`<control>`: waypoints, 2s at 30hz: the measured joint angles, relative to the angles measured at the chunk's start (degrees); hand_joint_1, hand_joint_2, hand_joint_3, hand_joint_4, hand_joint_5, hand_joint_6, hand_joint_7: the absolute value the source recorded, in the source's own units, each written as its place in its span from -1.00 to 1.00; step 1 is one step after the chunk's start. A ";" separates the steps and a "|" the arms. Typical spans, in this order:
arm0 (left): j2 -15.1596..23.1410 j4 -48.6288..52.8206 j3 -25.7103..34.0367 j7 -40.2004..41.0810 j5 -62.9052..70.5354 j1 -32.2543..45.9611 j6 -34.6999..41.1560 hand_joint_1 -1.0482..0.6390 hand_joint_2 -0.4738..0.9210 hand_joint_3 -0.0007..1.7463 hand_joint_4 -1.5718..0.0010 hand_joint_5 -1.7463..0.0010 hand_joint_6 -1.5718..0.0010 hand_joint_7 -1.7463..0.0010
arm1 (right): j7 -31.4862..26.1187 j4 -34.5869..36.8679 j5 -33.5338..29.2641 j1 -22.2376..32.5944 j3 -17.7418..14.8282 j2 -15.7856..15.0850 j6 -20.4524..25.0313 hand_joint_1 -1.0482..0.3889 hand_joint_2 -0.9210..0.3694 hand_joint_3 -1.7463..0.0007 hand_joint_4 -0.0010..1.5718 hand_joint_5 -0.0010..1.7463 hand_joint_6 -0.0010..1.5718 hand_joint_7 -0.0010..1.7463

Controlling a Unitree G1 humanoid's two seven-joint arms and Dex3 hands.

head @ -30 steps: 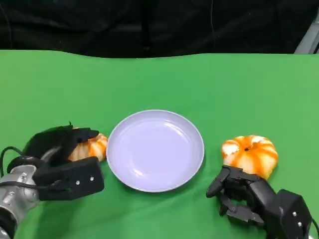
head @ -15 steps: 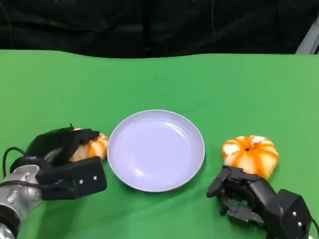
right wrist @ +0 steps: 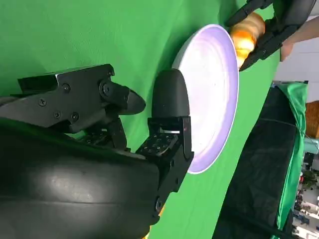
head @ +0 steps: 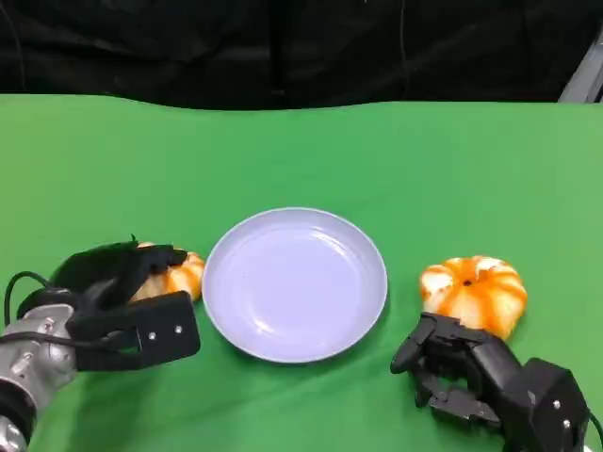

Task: Grasp the bread from the table and place it into the plate.

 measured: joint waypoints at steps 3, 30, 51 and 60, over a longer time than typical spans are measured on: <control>0.21 -0.07 -0.47 -0.18 0.00 -0.06 -0.03 0.00 0.96 -1.00 0.62 1.00 0.43 1.00 | 0.13 -0.02 0.02 0.00 0.00 0.01 0.04 0.51 -0.97 0.33 -0.13 0.95 -0.08 0.53; -1.15 0.62 -2.04 14.93 1.12 1.00 2.62 0.03 1.00 -0.87 0.32 -1.00 0.24 -0.64 | 0.54 -0.05 0.08 0.00 -0.04 0.02 -0.05 0.51 -0.97 0.31 -0.13 0.97 -0.07 0.52; -1.33 0.20 -0.70 29.81 1.97 2.44 1.79 0.12 1.00 -0.97 0.34 -1.00 0.15 -0.57 | 0.97 0.12 0.42 -0.04 -0.22 0.03 -0.06 0.49 -0.94 0.29 -0.13 0.98 -0.08 0.53; 0.29 -2.94 -0.59 36.73 2.50 3.81 -2.04 0.13 0.95 -0.99 0.28 -1.00 0.03 -0.41 | 1.13 0.24 0.47 -0.12 -0.28 0.03 -0.05 0.51 -0.93 0.26 -0.14 1.00 -0.09 0.54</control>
